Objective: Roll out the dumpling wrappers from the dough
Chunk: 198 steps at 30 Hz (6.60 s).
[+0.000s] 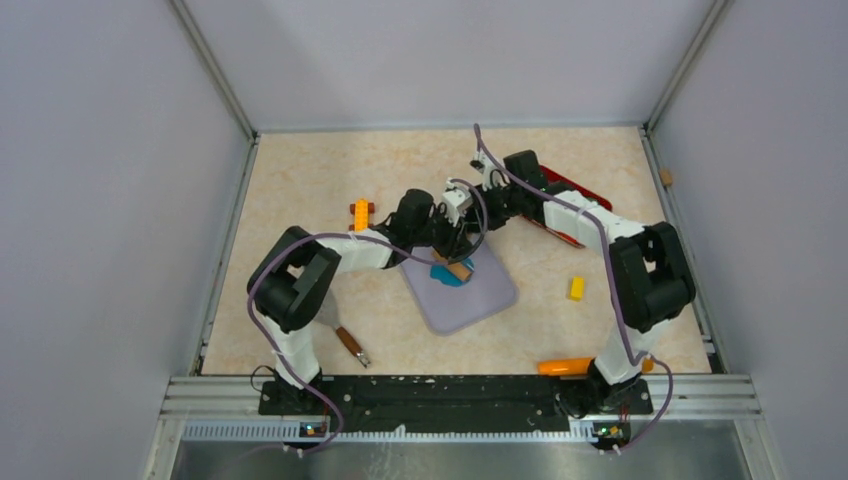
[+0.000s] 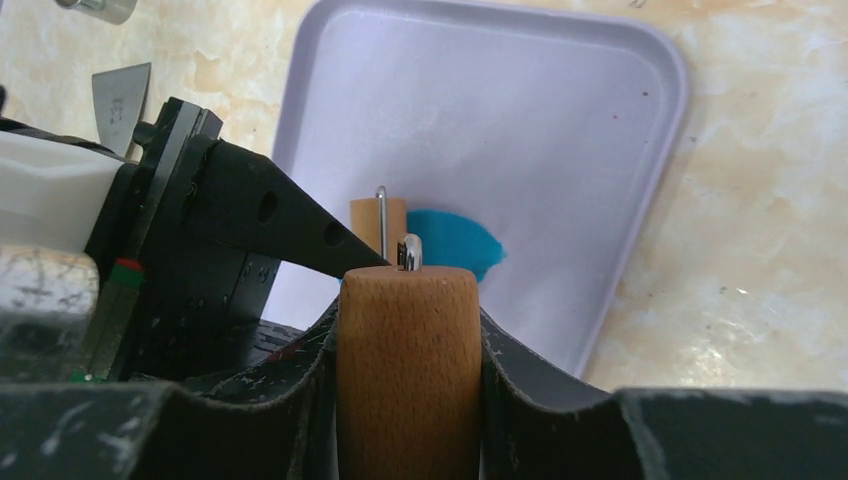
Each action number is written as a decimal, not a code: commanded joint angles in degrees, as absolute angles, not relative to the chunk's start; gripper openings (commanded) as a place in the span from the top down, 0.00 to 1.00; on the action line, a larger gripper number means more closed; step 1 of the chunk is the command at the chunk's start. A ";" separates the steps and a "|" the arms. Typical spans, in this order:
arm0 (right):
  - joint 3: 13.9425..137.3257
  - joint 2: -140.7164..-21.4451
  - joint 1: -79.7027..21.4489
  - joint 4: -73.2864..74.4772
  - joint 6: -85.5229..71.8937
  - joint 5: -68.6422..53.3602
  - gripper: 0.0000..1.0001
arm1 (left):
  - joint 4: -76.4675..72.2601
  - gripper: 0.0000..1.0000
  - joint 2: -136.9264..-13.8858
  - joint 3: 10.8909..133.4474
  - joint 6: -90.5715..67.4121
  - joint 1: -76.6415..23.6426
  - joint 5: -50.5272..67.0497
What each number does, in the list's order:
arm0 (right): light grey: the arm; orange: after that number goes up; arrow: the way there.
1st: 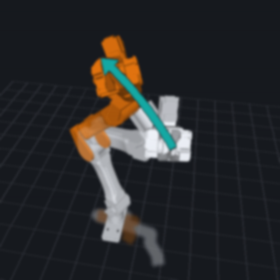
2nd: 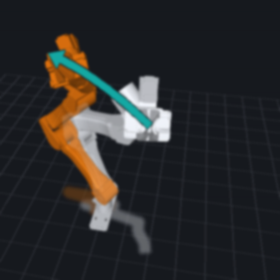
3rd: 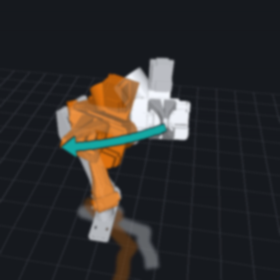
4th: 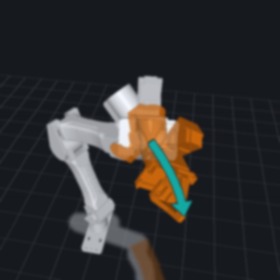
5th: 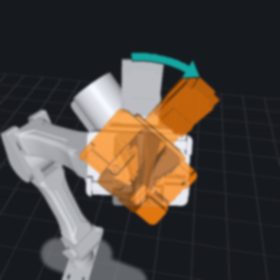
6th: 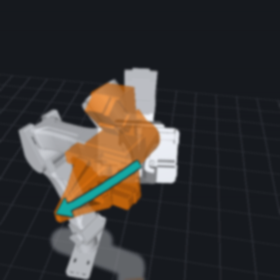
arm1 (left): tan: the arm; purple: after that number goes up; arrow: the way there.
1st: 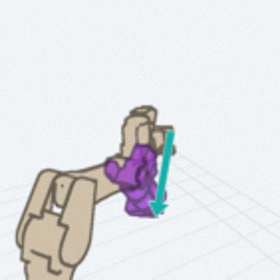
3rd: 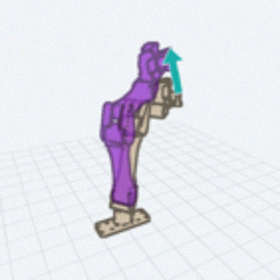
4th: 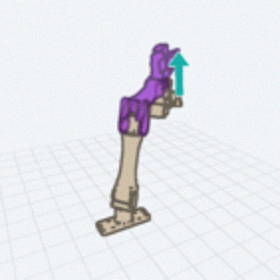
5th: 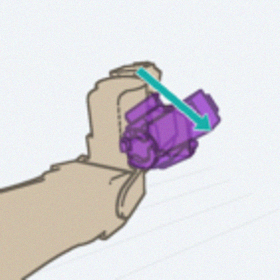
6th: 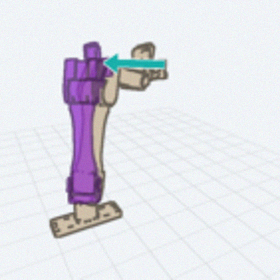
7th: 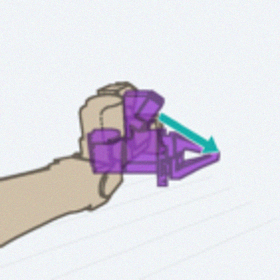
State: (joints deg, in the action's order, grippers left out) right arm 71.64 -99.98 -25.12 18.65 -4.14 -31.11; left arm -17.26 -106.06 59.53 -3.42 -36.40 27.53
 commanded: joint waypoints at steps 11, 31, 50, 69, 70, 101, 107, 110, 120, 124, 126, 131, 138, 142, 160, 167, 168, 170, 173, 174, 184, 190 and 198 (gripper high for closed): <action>58.76 -100.74 -32.99 16.12 4.36 -32.72 1.00 | -16.27 1.00 -103.56 47.20 -2.84 -36.03 22.15; 58.03 -99.78 -36.78 14.50 1.64 -33.57 1.00 | -12.37 1.00 -95.89 40.02 -6.47 -36.22 23.31; 56.21 -97.45 -41.19 13.80 -3.35 -34.78 1.00 | -9.23 1.00 -87.25 33.73 -7.80 -36.60 24.04; 52.60 -98.22 -45.29 8.32 -8.27 -35.85 1.00 | -4.88 1.00 -77.07 26.06 -13.50 -38.76 22.85; 52.33 -98.18 -45.60 8.06 -8.46 -35.91 1.00 | -4.98 1.00 -76.74 25.59 -13.98 -38.96 22.71; 60.11 -97.59 -45.56 8.00 -10.50 -39.48 1.00 | 15.32 0.97 -56.10 35.51 -14.31 -44.21 16.87; 69.97 -96.57 -39.68 19.00 -3.29 -38.87 1.00 | 15.42 0.46 -54.44 41.36 2.59 -44.21 16.77; 69.96 -94.52 -36.44 21.71 -1.61 -37.31 1.00 | 17.20 0.25 -52.35 42.66 10.48 -44.21 14.36; 67.07 -81.80 -25.01 30.29 5.08 -32.93 1.00 | 13.65 0.08 -55.25 42.66 28.17 -40.19 7.82; 65.31 -77.38 -20.35 34.04 6.67 -32.85 1.00 | 24.98 0.18 -69.31 55.13 25.30 -33.07 18.85; 64.45 -75.57 -18.65 36.29 7.95 -33.31 1.00 | 35.65 0.28 -78.27 63.05 25.46 -30.66 20.57; 60.09 -71.03 -15.16 37.03 8.12 -35.15 1.00 | 44.37 0.42 -93.32 73.14 26.42 -25.77 18.29; 57.02 -68.21 -11.07 34.90 5.45 -36.39 1.00 | 47.22 0.48 -103.36 77.15 27.21 -22.76 21.90; 57.24 -68.36 -9.73 34.78 5.35 -36.65 1.00 | 47.35 0.48 -106.73 77.40 25.80 -22.72 23.25; 56.36 -68.85 -5.70 35.67 4.39 -35.71 1.00 | 42.63 0.88 -113.06 79.28 26.25 -24.43 22.52; 53.85 -69.70 -5.26 35.37 4.99 -35.14 1.00 | 41.96 1.00 -115.73 84.44 26.96 -26.74 22.60; 53.72 -70.13 -5.01 35.29 5.01 -35.30 1.00 | 41.93 1.00 -116.46 86.02 27.01 -26.88 22.55; 53.41 -70.98 -4.54 34.91 4.89 -35.82 1.00 | 42.04 1.00 -118.33 89.70 27.57 -27.08 22.58; 52.77 -72.57 -3.72 33.42 3.76 -36.70 1.00 | 43.10 1.00 -121.80 95.98 30.26 -27.80 22.59; 52.51 -73.02 -3.37 32.76 3.06 -37.11 1.00 | 43.27 1.00 -122.96 97.95 31.45 -28.18 22.66; 47.70 -77.56 4.70 24.87 -5.91 -38.42 1.00 | 43.73 1.00 -131.92 110.54 45.10 -34.34 24.87; 44.17 -77.25 6.94 20.28 -10.45 -35.79 1.00 | 35.49 1.00 -132.32 110.56 46.84 -35.49 24.95; 40.72 -74.94 7.82 16.47 -9.57 -29.23 1.00 | 30.60 0.80 -131.71 111.22 44.50 -35.54 25.08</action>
